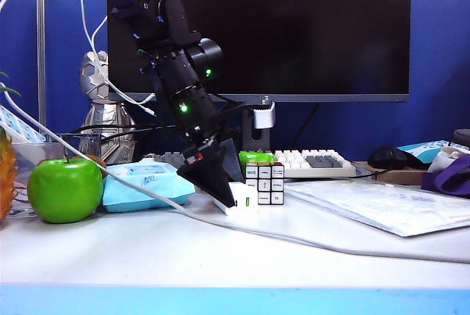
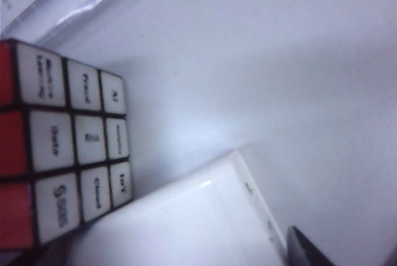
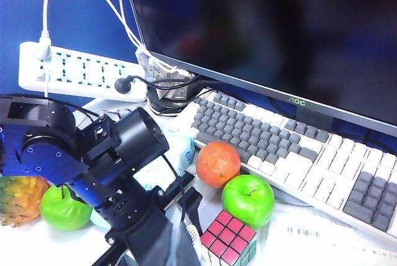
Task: Pick up the Type-C charging cable and the charging base, insert one end of the Type-C charger into the corresponding slot on the base, and finally place the plugged-in charger back on the table.
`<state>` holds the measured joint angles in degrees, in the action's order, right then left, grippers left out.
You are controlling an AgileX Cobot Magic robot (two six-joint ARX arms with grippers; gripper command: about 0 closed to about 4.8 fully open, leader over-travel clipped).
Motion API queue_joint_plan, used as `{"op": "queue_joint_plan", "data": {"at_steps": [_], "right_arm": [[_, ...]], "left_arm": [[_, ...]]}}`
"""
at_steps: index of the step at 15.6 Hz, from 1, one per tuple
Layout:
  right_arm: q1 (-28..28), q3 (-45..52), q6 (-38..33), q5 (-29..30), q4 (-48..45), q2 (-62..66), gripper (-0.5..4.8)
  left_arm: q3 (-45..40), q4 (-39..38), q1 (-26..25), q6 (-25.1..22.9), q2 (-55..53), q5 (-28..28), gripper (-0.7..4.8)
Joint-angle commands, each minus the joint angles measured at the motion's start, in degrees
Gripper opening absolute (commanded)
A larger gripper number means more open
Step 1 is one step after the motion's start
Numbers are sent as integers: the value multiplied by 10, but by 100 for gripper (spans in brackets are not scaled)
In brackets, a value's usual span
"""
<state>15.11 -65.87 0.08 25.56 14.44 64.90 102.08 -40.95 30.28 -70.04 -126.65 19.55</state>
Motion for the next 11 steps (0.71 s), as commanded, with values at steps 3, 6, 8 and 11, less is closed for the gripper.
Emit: {"op": "queue_joint_plan", "data": {"at_steps": [3, 6, 8, 11], "right_arm": [[0, -2, 2, 3, -9, -2, -1], [0, -2, 2, 3, -10, -2, -1], [0, -2, 2, 3, -10, -2, -1], [0, -2, 2, 3, -10, -2, -1]], "left_arm": [[-2, -6, 1, 85, -11, 1, 425], [-2, -5, 1, 360, -11, 2, 425], [-2, -7, 1, 554, -11, 2, 425], [-2, -8, 1, 587, -11, 2, 426]]}}
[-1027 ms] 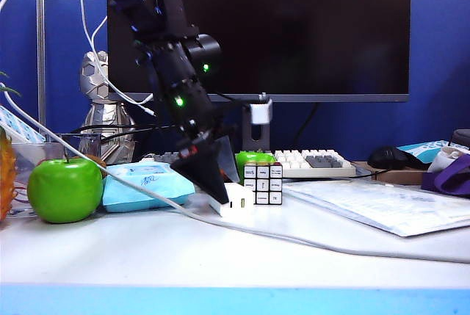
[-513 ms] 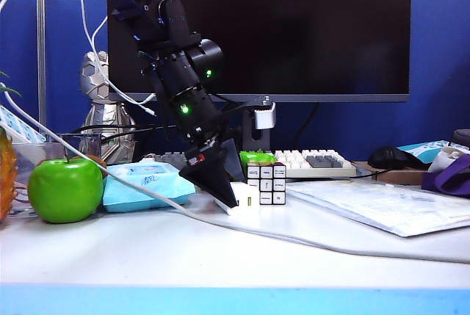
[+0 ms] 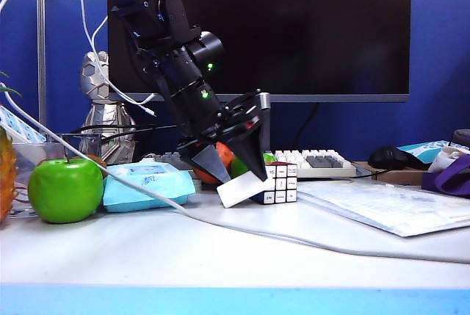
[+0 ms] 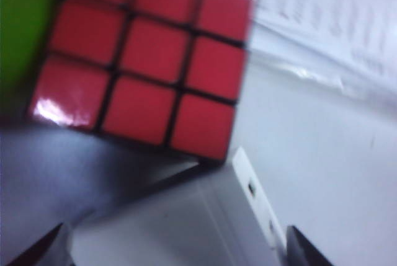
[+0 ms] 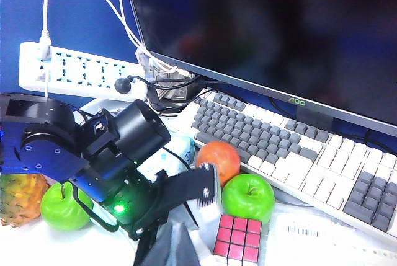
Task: Pick up the Type-C charging cable and the charging base, insert one end of the Type-C charger into the corresponding slot on the base, and finally place the plugged-in charger back on the table.
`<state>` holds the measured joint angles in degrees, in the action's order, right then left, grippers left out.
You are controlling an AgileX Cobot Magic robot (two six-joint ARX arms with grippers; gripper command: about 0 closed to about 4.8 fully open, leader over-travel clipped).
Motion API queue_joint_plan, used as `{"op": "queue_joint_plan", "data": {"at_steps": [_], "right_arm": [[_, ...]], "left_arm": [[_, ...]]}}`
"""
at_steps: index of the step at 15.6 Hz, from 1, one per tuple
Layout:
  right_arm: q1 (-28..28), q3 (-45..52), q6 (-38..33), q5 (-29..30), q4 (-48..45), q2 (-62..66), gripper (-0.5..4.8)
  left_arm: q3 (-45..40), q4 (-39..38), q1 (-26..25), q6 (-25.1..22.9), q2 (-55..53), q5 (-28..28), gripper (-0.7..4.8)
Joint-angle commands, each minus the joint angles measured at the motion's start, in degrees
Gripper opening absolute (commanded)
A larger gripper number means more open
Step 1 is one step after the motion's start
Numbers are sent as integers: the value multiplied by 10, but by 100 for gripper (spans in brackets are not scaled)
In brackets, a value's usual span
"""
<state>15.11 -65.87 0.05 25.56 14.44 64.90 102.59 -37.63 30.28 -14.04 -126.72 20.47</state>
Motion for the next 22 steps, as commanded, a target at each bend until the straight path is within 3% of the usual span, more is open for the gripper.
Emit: {"op": "queue_joint_plan", "data": {"at_steps": [1, 5, 8, 11, 17, 20, 22], "right_arm": [[0, -2, 2, 3, -10, -2, -1], [0, -2, 2, 3, -10, -2, -1], [0, -2, 2, 3, -10, -2, -1], [0, -2, 2, 3, -10, -2, -1], [0, -2, 2, 3, -9, -2, -1], [0, -2, 2, 3, -10, -2, -1], [0, -2, 2, 3, -9, -2, -1]], "left_arm": [[-7, -40, 1, 54, -10, -7, 426], [-7, -71, 1, 179, -10, -8, 436], [-7, -105, 2, 167, -9, -7, 479], [-5, -107, 2, 64, 5, -7, 479], [-5, -59, 2, -38, 77, 6, 479], [-5, -68, 2, -122, 82, -3, 479], [-6, -82, 9, -218, 82, 33, 479]]}}
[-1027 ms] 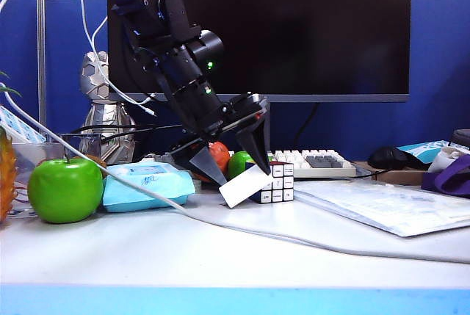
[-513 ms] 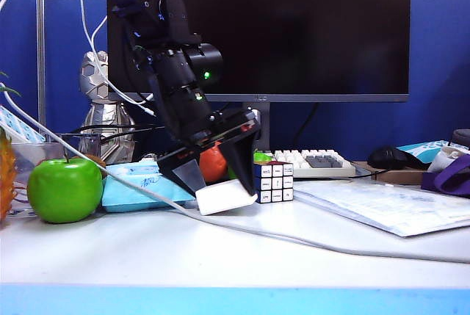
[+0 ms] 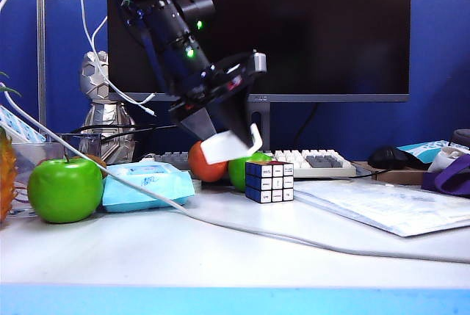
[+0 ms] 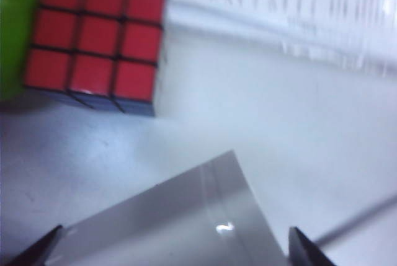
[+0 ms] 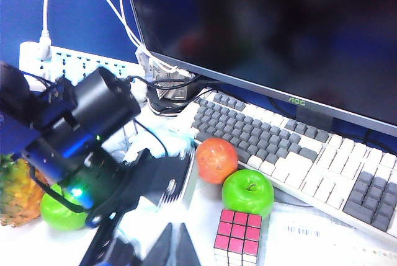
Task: Pick up the Type-C charging cable and the charging base, insert one end of the Type-C charger into the corresponding slot on the base, and finally place the plugged-in charger back on the table.
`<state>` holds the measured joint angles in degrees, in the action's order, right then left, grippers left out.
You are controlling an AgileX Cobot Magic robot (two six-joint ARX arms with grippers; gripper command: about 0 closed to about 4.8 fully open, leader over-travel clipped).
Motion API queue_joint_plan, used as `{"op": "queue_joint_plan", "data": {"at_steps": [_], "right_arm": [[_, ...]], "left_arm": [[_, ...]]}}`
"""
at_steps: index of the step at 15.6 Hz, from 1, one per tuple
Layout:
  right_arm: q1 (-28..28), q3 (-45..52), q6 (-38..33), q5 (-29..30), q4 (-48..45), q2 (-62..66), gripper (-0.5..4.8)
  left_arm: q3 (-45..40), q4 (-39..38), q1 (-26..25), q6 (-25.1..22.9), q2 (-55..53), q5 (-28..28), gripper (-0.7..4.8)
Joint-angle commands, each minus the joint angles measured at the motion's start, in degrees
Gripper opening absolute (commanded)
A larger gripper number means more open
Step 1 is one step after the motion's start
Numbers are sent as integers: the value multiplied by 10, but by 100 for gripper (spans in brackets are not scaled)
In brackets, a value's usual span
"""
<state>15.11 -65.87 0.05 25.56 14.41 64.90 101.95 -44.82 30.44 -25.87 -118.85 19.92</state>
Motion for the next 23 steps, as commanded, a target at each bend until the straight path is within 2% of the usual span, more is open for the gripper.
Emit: {"op": "queue_joint_plan", "data": {"at_steps": [1, 4, 5, 6, 8, 9, 10, 11, 17, 23], "right_arm": [[0, -2, 2, 3, -2, -2, -1], [0, -2, -20, -2, 61, -2, 5], [0, -2, -36, -1, 81, -2, 51], [0, -2, -43, 0, 110, 2, 140], [0, -2, -46, 33, 129, 15, 158], [0, -2, -46, 69, 128, 26, 204], [0, -2, -48, 93, 127, 36, 288], [0, -2, -52, 122, 121, 52, 312], [0, -2, -100, 197, 67, 99, 310], [0, -2, -108, 198, 61, 123, 301]], "left_arm": [[1, -14, 13, -129, 6, 59, 479], [1, -8, 28, -131, 23, 89, 479], [1, -1, 28, -131, 30, 92, 479], [1, 14, 28, -131, 44, 105, 479], [1, 36, 28, -131, 67, 112, 479], [1, 43, 31, -131, 78, 114, 479], [1, 47, 37, -131, 86, 114, 479], [1, 55, 40, -132, 97, 130, 479], [1, 86, 66, -146, 118, 160, 479], [1, 113, 74, -146, 122, 163, 479]]}}
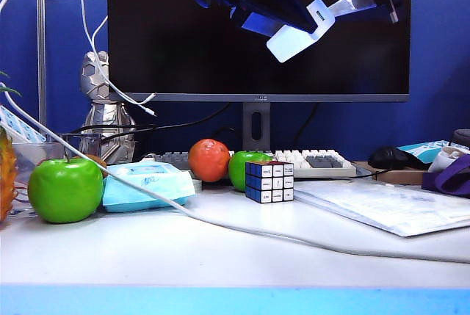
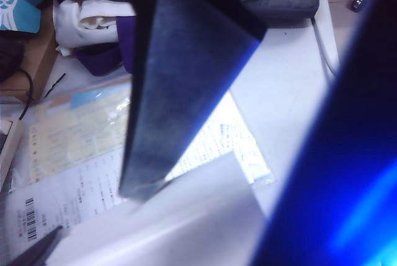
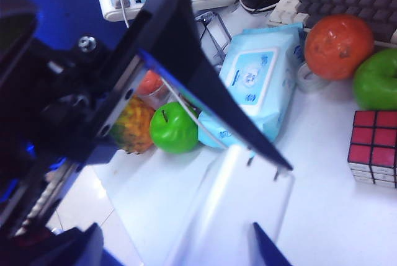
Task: Pick up the Type-C charging cable and the charging base, insert one end of the Type-C charger into the corresponding slot on the base, and finally place the plugged-in charger back on the table.
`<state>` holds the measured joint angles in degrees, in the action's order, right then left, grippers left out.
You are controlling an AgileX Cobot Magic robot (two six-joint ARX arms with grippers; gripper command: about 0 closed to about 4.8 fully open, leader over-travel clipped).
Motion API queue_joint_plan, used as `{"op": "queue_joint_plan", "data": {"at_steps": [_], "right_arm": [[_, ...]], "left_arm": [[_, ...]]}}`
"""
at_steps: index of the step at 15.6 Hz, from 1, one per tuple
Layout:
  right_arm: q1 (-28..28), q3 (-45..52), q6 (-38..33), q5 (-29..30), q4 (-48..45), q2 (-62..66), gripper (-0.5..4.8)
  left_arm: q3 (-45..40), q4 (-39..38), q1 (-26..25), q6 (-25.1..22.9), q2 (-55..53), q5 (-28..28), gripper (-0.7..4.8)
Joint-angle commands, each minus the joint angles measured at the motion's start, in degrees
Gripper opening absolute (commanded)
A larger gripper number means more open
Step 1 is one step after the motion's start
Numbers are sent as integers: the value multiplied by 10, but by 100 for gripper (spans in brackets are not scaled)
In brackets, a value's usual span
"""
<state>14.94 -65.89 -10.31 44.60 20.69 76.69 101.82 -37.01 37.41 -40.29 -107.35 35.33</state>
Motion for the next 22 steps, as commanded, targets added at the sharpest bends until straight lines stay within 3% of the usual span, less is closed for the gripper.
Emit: {"op": "queue_joint_plan", "data": {"at_steps": [1, 3, 9, 10, 11, 16, 18, 22], "right_arm": [[2, -2, -5, 16, -1, 9, 267], [2, -2, -7, 34, 0, 17, 232], [2, -2, -9, 62, 1, 34, 230], [2, -2, -15, 62, 2, 35, 246], [2, -2, -15, 61, 2, 35, 300], [1, -2, -17, 17, 5, 35, 320], [1, -2, -17, 11, 13, 35, 390], [1, -2, -17, 1, 10, 35, 395]], "left_arm": [[3, 39, 4, -2, 7, 9, 479], [3, 40, 4, -2, 7, 9, 479], [3, 62, 4, -2, 8, 9, 479], [3, 72, 4, -1, 8, 6, 479], [3, 74, 4, -1, 8, 5, 479], [3, 73, 4, 0, 7, -19, 479], [3, 73, 4, 0, 7, -19, 479], [3, 73, 4, 0, 8, -16, 479]]}}
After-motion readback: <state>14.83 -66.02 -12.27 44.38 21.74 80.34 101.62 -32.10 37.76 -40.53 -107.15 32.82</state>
